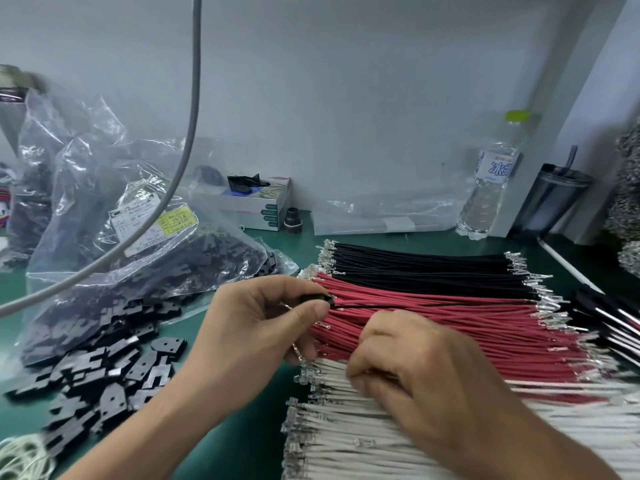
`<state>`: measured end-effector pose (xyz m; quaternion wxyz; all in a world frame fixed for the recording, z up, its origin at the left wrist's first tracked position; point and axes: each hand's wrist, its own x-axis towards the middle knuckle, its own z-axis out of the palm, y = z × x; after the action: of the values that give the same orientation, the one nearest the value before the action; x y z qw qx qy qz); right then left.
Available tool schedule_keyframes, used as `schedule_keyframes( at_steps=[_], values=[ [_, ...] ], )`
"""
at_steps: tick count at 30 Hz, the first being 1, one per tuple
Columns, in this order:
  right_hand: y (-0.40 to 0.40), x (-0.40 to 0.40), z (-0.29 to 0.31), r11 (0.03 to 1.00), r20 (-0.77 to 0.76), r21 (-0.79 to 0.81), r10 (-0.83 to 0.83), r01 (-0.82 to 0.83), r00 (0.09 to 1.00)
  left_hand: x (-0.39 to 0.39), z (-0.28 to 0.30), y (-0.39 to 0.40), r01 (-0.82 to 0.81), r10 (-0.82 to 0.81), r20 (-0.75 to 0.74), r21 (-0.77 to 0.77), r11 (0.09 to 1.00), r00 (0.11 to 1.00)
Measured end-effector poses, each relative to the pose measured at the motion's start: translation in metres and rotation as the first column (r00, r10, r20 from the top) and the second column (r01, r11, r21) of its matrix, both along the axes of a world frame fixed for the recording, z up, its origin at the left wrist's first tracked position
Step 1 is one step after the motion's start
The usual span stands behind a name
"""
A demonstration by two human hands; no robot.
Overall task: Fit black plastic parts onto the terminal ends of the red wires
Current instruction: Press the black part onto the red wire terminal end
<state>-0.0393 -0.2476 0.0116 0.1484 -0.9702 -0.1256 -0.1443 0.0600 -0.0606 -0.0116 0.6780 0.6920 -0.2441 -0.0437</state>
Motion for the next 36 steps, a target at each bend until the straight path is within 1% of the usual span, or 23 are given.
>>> schedule_keyframes(
  at_steps=[2,4,6,8,10,11,13,14,16,17,18,20,22,24,29,32,36],
  values=[
    [-0.012,-0.004,0.015,0.995,-0.192,0.096,0.041,-0.023,0.981,0.000,0.000,0.000,0.001,-0.001,-0.006,0.012,1.000,1.000],
    [-0.020,-0.008,0.022,0.993,-0.377,0.109,0.077,-0.038,0.923,-0.001,0.001,0.000,0.000,0.001,-0.018,0.014,1.000,1.000],
    [-0.021,-0.009,0.021,0.992,-0.501,0.124,0.096,-0.038,0.860,-0.002,0.001,0.000,0.002,-0.001,-0.026,0.019,1.000,1.000],
    [-0.019,-0.006,0.017,0.989,-0.536,0.142,0.103,-0.031,0.838,-0.003,0.001,-0.001,-0.001,0.002,-0.029,0.023,1.000,1.000],
    [-0.021,-0.005,0.017,0.986,-0.532,0.167,0.107,-0.020,0.840,-0.004,0.002,-0.001,-0.003,0.003,-0.029,0.018,1.000,1.000],
    [-0.024,-0.005,0.018,0.979,-0.524,0.205,0.120,-0.012,0.844,-0.004,0.002,-0.002,0.000,0.000,-0.033,0.008,1.000,0.999],
    [-0.028,-0.006,0.020,0.959,-0.481,0.284,0.137,0.006,0.866,-0.004,0.002,-0.003,0.015,-0.016,-0.057,-0.023,1.000,0.998],
    [-0.029,-0.005,0.020,0.945,-0.426,0.326,0.133,0.014,0.895,-0.004,0.002,-0.003,0.024,-0.027,-0.077,-0.041,0.999,0.997],
    [-0.029,-0.002,0.018,0.904,-0.219,0.426,0.068,0.032,0.973,-0.004,0.003,-0.003,0.043,-0.050,-0.113,-0.063,0.997,0.992],
    [-0.028,0.000,0.016,0.885,-0.095,0.464,0.010,0.035,0.995,-0.004,0.005,-0.003,0.055,-0.063,-0.125,-0.065,0.996,0.990],
    [-0.025,0.001,0.014,0.875,0.013,0.484,-0.042,0.030,0.999,-0.005,0.006,-0.003,0.068,-0.077,-0.134,-0.065,0.996,0.988],
    [-0.016,0.002,0.009,0.861,0.138,0.509,-0.086,0.004,0.987,-0.006,0.008,-0.003,0.101,-0.111,-0.149,-0.074,0.992,0.983],
    [-0.011,0.003,0.005,0.852,0.200,0.522,-0.097,-0.022,0.975,-0.007,0.008,-0.003,0.124,-0.135,-0.155,-0.083,0.989,0.979],
    [-0.010,0.002,0.004,0.869,0.240,0.494,-0.101,-0.032,0.965,-0.007,0.009,-0.003,0.135,-0.146,-0.151,-0.082,0.987,0.978],
    [-0.010,0.002,0.001,0.912,0.294,0.410,-0.146,0.013,0.945,-0.009,0.009,-0.003,0.150,-0.161,-0.147,-0.083,0.985,0.976],
    [-0.011,0.001,0.002,0.941,0.333,0.338,-0.142,0.023,0.932,-0.008,0.008,-0.002,0.140,-0.151,-0.148,-0.085,0.987,0.977],
    [-0.005,0.002,0.001,0.971,0.390,0.237,-0.112,0.018,0.914,-0.010,0.007,-0.002,0.165,-0.172,-0.123,-0.064,0.984,0.977]
  ],
)
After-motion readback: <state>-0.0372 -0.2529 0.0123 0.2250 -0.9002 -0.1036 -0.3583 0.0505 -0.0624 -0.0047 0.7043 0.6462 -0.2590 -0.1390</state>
